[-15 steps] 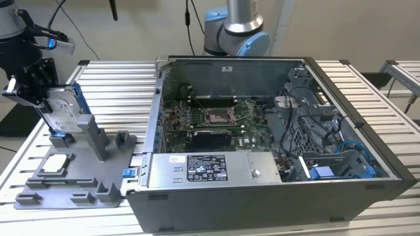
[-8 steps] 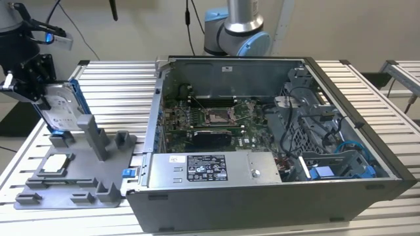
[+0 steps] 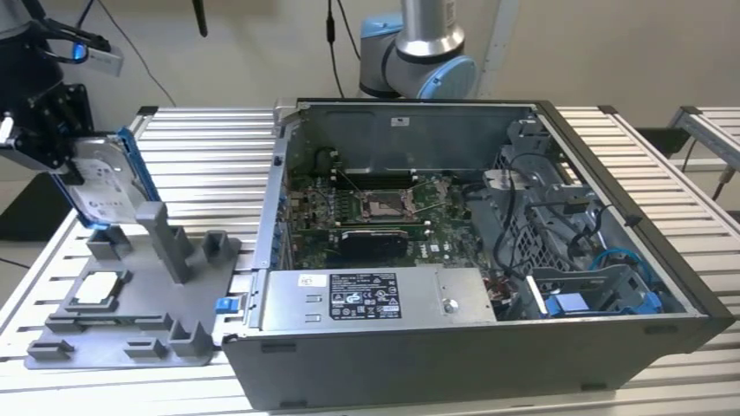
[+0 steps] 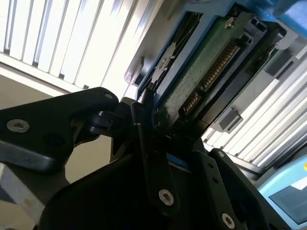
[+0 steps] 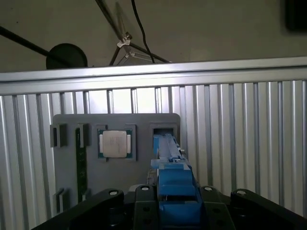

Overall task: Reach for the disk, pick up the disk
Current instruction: 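Pick up the disk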

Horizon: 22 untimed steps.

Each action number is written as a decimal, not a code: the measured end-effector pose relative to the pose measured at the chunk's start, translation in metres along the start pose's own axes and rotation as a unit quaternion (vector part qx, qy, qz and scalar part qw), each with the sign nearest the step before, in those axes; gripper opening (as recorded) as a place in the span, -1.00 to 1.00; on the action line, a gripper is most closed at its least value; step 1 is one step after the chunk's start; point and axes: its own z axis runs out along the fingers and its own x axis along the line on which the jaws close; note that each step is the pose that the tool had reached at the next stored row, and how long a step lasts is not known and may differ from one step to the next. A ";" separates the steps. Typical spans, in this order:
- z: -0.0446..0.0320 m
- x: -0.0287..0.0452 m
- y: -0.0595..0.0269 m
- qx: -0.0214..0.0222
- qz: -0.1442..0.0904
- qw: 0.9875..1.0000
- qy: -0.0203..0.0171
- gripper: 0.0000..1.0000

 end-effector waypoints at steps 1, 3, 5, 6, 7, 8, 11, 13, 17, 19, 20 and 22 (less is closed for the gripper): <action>-0.0015 0.0000 0.0000 0.000 0.000 1.000 0.000 -1.00; -0.0045 0.0000 0.0001 0.000 0.000 1.000 0.000 -1.00; -0.0080 0.0000 0.0001 0.000 0.000 1.000 0.000 -1.00; -0.0099 -0.0001 0.0001 0.000 0.000 1.000 0.000 -1.00; -0.0117 -0.0001 0.0002 0.000 0.000 1.000 0.000 -1.00; -0.0138 -0.0001 0.0002 0.000 0.000 1.000 0.000 -1.00; -0.0197 -0.0001 0.0003 0.000 0.000 1.000 0.000 -1.00; -0.0233 -0.0001 0.0003 0.000 0.000 1.000 0.000 -1.00; -0.0310 -0.0001 0.0004 0.000 0.000 1.000 0.000 -1.00; -0.0350 -0.0002 0.0005 0.000 0.000 1.000 0.000 -1.00; -0.0371 -0.0002 0.0005 0.000 0.000 1.000 0.000 -1.00; -0.0412 -0.0002 0.0006 0.000 0.000 1.000 0.000 -1.00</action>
